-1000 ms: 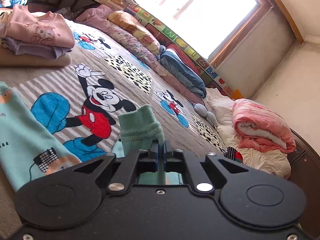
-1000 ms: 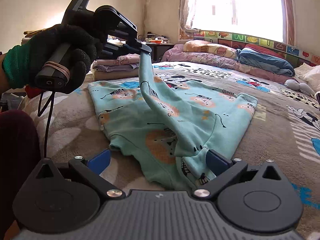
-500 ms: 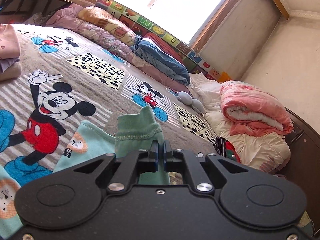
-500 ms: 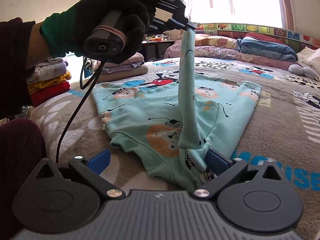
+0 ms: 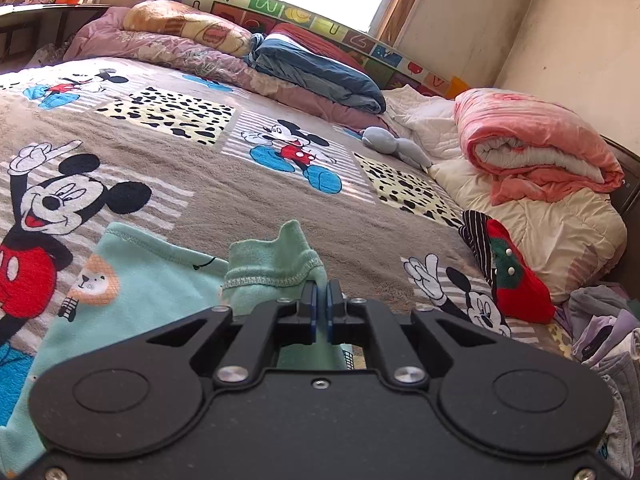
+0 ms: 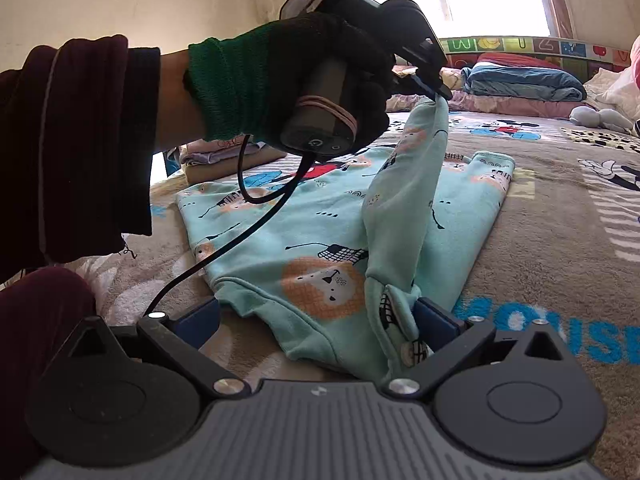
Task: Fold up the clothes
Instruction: 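Lift the sleeve with the left gripper and fold it across the body, then release the sleeve and press it flat with the left gripper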
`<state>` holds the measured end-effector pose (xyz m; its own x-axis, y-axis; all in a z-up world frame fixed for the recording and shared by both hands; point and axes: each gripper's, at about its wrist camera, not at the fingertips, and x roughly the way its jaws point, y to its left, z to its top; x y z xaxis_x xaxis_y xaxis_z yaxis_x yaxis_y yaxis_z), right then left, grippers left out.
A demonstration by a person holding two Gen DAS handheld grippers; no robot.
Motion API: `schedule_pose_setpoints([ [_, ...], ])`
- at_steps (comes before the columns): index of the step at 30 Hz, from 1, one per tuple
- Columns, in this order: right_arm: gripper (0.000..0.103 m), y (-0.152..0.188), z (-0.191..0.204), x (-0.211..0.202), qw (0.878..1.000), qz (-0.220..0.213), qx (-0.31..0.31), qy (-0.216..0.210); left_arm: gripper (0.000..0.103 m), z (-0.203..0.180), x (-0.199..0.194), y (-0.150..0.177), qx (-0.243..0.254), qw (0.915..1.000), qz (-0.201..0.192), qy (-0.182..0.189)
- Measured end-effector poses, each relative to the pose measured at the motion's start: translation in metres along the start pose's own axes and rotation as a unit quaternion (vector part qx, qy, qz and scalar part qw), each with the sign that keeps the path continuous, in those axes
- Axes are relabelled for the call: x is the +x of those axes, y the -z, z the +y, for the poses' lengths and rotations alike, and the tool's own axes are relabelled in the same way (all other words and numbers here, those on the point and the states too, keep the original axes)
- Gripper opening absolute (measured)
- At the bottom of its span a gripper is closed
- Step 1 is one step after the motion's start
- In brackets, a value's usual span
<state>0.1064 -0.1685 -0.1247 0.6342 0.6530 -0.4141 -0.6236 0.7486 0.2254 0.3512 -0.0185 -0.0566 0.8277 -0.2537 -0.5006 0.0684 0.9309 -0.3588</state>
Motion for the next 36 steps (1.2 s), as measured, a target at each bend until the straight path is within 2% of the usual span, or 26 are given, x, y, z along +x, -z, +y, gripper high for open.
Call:
schedule_pose_setpoints([
  [8,0.102,0.001,-0.011,0.006,1.0,0.005,0.022,0.005,0.001,-0.019,0.033,0.012,0.044,0.9986,0.021,-0.02],
  [16,0.103,0.001,-0.009,0.008,1.0,0.008,0.013,0.005,0.001,-0.038,0.057,0.024,0.114,0.9919,0.045,-0.035],
  [21,0.103,0.002,-0.002,0.011,1.0,0.013,-0.011,0.013,0.001,-0.051,0.068,0.033,0.169,0.9829,0.06,-0.045],
  [27,0.103,0.005,0.013,0.018,0.996,0.026,-0.071,0.035,0.001,-0.064,0.079,0.04,0.229,0.9689,0.072,-0.059],
  [32,0.103,0.008,0.022,0.023,0.993,0.034,-0.099,0.049,0.002,-0.07,0.089,0.046,0.259,0.9592,0.092,-0.067],
  [33,0.103,0.008,0.022,0.023,0.993,0.035,-0.101,0.051,0.003,-0.07,0.092,0.047,0.262,0.9579,0.101,-0.062],
  [34,0.103,0.008,0.023,0.024,0.993,0.036,-0.102,0.052,0.015,-0.07,0.095,0.047,0.262,0.9573,0.111,-0.051],
  [36,0.103,0.008,0.023,0.025,0.993,0.037,-0.101,0.054,0.026,-0.066,0.091,0.041,0.244,0.9627,0.113,-0.033],
])
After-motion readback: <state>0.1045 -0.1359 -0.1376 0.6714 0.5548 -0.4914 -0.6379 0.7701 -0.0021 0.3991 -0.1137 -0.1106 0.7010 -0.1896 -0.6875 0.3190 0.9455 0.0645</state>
